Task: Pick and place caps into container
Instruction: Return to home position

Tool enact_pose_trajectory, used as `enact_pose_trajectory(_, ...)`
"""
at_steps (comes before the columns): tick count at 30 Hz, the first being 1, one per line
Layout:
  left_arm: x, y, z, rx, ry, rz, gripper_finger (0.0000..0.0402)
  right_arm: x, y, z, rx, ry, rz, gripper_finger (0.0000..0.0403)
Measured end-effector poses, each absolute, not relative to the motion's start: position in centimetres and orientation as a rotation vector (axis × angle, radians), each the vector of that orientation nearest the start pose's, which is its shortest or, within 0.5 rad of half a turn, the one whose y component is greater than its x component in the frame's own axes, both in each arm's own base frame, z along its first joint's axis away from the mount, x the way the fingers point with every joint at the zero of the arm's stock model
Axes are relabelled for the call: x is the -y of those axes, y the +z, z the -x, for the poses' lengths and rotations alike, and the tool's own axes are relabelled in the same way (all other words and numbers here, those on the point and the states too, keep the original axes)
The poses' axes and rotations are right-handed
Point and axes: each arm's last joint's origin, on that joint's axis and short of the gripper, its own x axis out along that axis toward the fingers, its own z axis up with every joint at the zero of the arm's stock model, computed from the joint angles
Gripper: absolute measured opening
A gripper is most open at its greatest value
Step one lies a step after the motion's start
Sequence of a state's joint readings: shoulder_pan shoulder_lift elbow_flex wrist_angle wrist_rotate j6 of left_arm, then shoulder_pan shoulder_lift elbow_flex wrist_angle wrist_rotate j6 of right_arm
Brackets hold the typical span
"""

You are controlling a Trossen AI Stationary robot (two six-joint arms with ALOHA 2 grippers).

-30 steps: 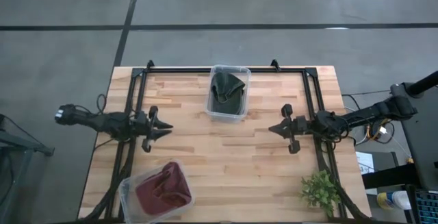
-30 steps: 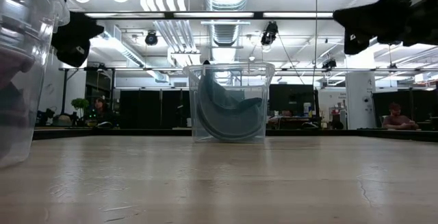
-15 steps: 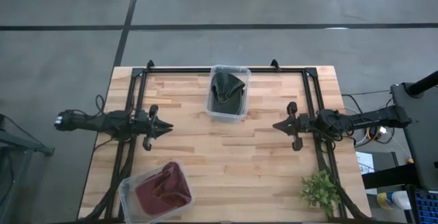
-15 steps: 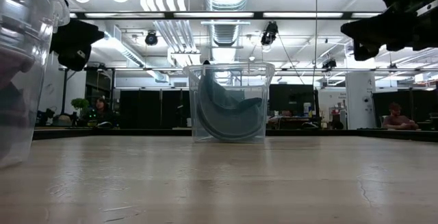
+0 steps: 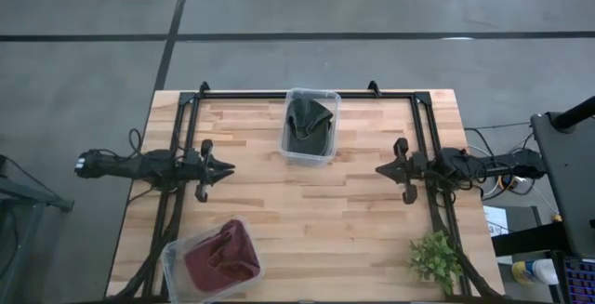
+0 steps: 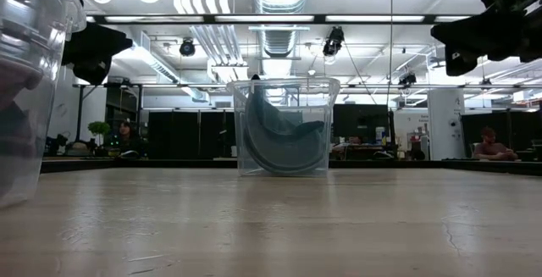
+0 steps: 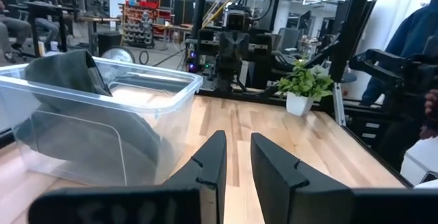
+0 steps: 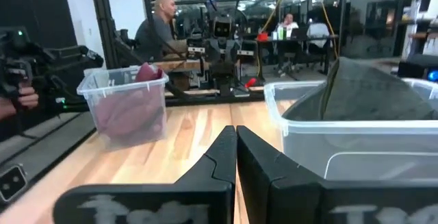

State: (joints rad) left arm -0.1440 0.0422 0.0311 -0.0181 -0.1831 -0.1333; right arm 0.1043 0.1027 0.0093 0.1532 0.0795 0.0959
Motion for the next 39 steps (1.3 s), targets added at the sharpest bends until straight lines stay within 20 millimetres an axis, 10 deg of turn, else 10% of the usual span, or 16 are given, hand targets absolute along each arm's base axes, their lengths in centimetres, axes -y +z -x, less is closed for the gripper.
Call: enact_pose_trajectory(39,0.89,16.89,-9.80,-0.027,0.042,0.133,0.0060,-0.86,17.16,-10.43,0.039,0.026,-0.082,0.0008)
